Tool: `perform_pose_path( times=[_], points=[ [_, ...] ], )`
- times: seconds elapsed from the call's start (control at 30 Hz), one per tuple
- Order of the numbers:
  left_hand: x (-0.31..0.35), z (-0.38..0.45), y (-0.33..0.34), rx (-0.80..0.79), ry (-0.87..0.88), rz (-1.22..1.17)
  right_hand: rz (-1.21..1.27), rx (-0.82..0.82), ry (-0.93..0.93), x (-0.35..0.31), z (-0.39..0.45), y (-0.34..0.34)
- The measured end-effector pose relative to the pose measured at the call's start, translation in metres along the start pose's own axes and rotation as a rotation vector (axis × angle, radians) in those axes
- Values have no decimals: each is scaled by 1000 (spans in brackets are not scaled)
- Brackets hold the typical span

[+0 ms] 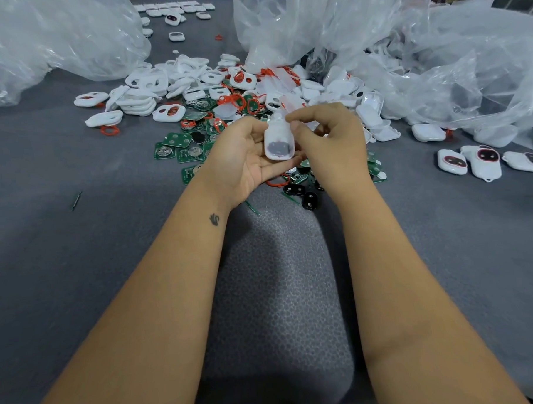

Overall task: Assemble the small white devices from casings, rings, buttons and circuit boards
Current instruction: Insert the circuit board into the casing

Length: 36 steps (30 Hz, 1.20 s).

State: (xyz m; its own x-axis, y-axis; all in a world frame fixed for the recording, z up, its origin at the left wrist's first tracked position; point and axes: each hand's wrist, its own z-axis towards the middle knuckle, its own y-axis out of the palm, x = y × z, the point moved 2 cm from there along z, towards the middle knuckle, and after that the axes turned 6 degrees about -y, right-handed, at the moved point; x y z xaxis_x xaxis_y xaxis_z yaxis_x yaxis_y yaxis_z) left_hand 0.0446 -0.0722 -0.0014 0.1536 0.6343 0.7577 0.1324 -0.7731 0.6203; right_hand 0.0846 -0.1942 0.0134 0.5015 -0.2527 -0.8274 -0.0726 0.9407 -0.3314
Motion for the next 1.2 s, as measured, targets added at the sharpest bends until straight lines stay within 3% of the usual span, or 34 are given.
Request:
perform_pose_path(
  times=[0.3,0.5,0.83,1.2],
  points=[
    [-1,-1,1,16,-3,-10,63,-29,23,1,-1,2],
    [-2,0,3,72,53,113,54,-20,15,3,-1,3],
    [0,1,-1,126,68,-15,133,-33,57,0,-2,5],
    [-1,2,-4,135,95,96,98,-88,40,0,-2,11]
  ],
)
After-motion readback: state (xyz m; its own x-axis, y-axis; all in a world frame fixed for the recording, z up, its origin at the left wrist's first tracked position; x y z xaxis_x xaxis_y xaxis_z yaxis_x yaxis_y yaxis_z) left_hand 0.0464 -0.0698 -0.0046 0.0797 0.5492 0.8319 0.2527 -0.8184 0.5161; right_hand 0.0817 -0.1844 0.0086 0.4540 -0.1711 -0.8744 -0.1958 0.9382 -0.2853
